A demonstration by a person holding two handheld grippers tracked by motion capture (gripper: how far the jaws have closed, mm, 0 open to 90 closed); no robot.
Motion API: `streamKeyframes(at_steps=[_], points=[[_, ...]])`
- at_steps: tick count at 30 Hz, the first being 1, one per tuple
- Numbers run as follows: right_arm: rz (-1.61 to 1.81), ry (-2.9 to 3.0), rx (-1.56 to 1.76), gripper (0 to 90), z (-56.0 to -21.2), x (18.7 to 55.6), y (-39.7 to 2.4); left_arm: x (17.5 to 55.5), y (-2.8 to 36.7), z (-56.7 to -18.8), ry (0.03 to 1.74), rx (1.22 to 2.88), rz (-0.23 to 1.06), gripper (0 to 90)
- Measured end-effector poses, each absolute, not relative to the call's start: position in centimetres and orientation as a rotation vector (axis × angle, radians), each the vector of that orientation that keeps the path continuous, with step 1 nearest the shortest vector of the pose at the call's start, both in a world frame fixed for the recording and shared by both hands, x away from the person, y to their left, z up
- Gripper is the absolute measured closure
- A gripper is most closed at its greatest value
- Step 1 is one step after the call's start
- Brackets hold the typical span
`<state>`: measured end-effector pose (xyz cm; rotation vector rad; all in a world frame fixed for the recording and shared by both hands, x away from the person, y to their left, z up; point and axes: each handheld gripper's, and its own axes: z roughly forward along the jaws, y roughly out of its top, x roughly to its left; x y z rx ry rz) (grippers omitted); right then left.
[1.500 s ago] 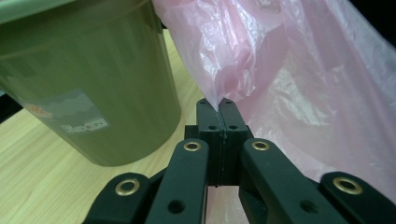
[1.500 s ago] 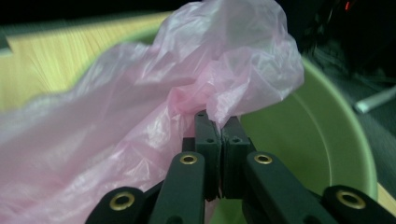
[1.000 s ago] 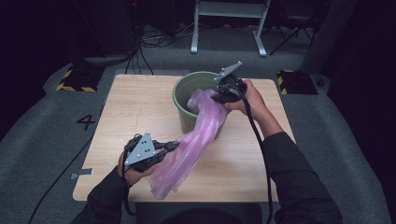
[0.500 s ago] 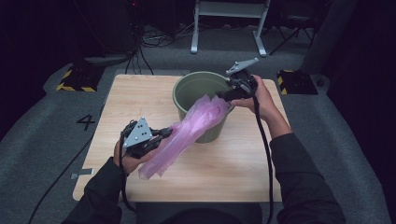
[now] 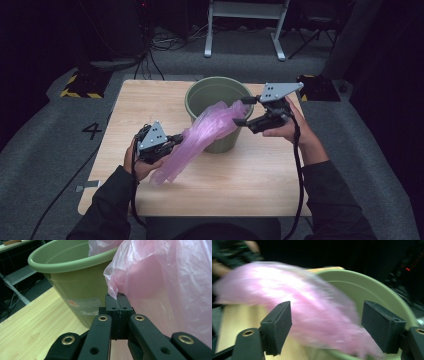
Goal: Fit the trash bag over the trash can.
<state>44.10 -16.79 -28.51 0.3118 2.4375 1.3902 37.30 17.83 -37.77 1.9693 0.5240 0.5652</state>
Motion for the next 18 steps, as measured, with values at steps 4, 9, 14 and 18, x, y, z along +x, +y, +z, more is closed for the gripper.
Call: streamKeyframes(at_steps=[4,9,14,18], points=[[1.317,2.432,0.239,33.2,-29.8,43.2,-15.9,37.4,17.7,-37.8,0.519,1.966,0.562,89.9],[1.336,2.405,0.246,61.8,-30.6,43.8,-15.6,37.4,17.4,-37.8,0.503,1.972,0.565,89.9],[1.415,2.346,0.261,85.0,-31.2,44.7,-15.5,37.6,17.7,-37.9,0.501,1.953,0.544,89.1],[1.438,2.333,0.297,88.0,-31.1,45.2,-15.4,37.8,17.9,-37.7,0.521,1.955,0.509,52.7]])
